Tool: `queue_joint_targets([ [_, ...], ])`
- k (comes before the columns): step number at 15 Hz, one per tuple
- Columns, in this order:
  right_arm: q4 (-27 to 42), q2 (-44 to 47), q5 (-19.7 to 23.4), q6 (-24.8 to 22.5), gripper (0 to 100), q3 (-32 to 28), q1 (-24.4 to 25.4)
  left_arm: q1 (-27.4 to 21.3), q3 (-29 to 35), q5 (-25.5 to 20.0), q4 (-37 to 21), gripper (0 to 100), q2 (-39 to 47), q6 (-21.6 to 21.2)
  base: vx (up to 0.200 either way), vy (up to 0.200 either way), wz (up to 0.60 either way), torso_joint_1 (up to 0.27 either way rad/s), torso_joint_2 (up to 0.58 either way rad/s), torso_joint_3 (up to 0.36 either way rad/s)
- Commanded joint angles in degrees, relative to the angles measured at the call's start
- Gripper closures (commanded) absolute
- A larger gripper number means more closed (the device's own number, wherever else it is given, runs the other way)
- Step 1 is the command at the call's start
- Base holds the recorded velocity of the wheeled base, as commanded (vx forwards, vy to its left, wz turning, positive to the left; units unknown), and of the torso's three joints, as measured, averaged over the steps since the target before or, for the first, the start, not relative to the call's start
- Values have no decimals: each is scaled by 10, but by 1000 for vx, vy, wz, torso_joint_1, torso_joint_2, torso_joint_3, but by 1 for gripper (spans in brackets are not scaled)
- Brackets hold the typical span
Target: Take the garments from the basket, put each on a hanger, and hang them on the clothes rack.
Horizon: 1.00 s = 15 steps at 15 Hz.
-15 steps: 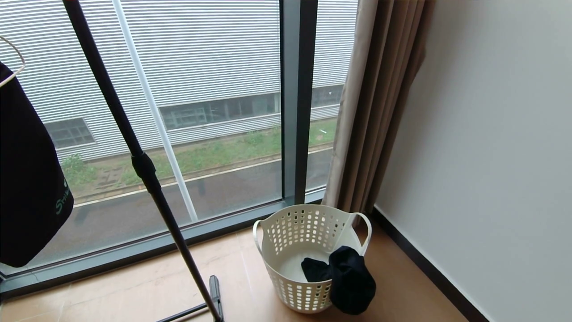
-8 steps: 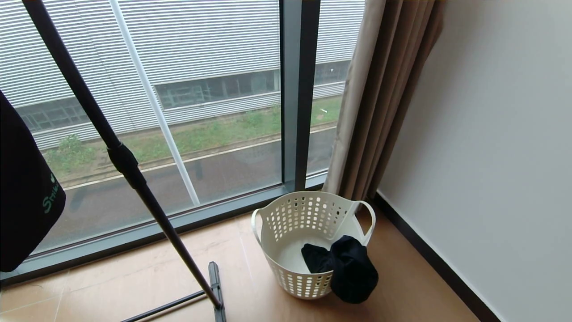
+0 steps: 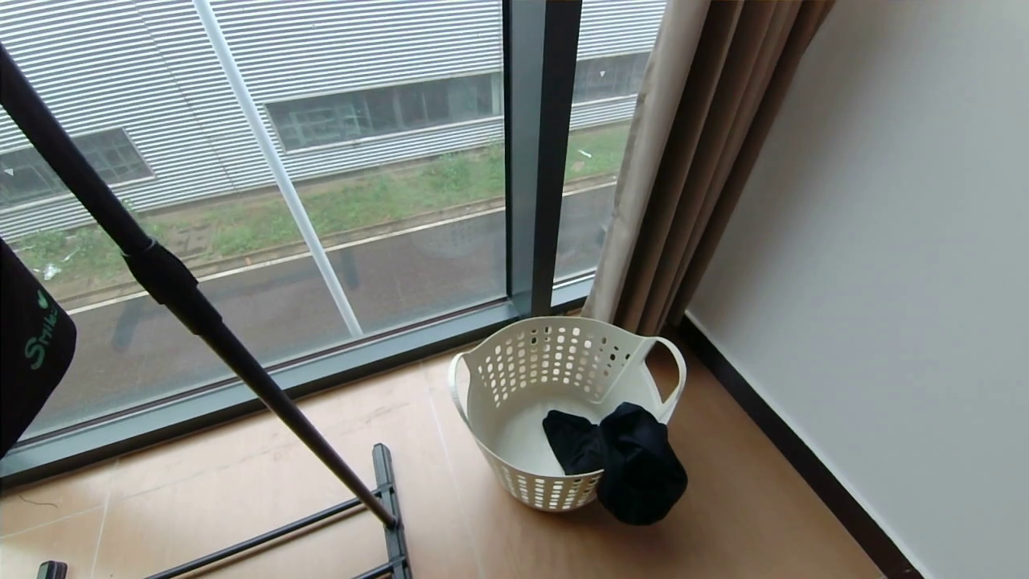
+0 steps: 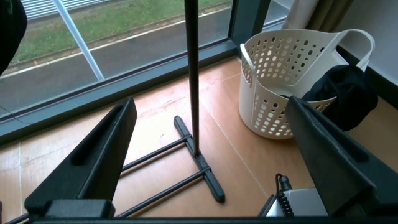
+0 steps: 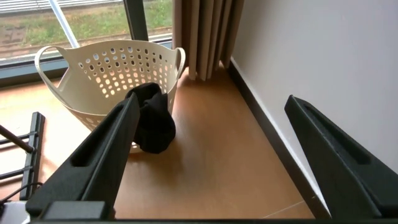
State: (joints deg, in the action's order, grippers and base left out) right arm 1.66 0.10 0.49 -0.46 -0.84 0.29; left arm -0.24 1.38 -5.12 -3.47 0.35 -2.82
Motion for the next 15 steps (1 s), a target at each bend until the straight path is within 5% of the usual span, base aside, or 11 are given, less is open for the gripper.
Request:
queue_joint_targets([
  [1, 0, 0, 0, 0, 0, 1, 0, 1, 0, 0, 0, 0, 3, 0, 0, 0, 0, 12, 2, -203],
  [15, 0, 0, 0, 0, 0, 1, 0, 2, -1, 1, 0, 0, -2, 1, 0, 0, 0, 3, 1, -199],
])
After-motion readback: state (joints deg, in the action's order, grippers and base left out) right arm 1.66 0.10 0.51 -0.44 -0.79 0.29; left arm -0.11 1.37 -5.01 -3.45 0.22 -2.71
